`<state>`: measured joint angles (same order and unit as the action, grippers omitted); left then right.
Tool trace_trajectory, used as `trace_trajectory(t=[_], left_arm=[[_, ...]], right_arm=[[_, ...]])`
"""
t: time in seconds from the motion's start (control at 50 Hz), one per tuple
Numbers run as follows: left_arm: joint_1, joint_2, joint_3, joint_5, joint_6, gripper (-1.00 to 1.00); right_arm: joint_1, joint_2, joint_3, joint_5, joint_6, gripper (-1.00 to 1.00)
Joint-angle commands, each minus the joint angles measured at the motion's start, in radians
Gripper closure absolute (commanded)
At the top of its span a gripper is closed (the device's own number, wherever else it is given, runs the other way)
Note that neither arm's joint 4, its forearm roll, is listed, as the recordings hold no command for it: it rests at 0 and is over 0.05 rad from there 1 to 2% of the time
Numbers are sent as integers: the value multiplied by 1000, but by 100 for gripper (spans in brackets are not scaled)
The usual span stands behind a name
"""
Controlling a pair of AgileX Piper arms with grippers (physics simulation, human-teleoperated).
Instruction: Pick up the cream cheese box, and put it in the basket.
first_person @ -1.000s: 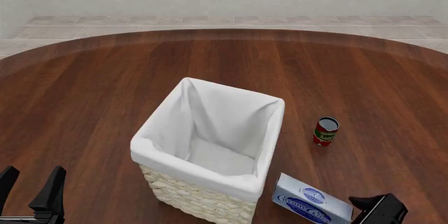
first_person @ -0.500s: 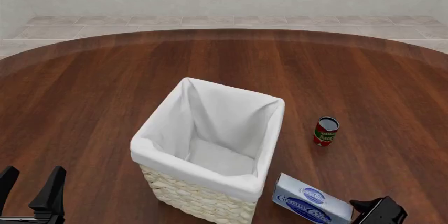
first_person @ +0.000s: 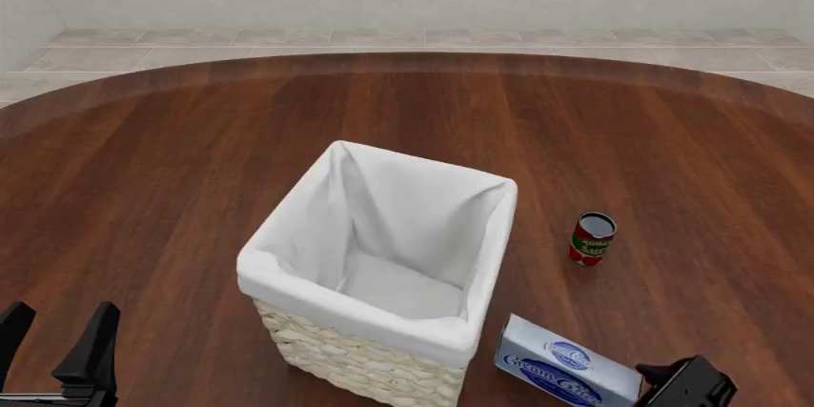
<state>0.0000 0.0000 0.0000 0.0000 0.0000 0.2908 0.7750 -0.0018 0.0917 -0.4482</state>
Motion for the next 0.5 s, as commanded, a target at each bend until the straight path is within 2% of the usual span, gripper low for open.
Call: trace_trajectory(t=[0.02,0.36,0.38,0.5], left_arm=[[0,0,0,0,0,-100],[0,0,0,0,0,-100],[0,0,0,0,0,-100],[0,0,0,0,0,-100]], right_arm=[[-3,47,1,-42,-5,-100],[2,66,1,-58,5,-100],[0,70,1,-64,1,100],[-2,61,1,-65,-4,100]])
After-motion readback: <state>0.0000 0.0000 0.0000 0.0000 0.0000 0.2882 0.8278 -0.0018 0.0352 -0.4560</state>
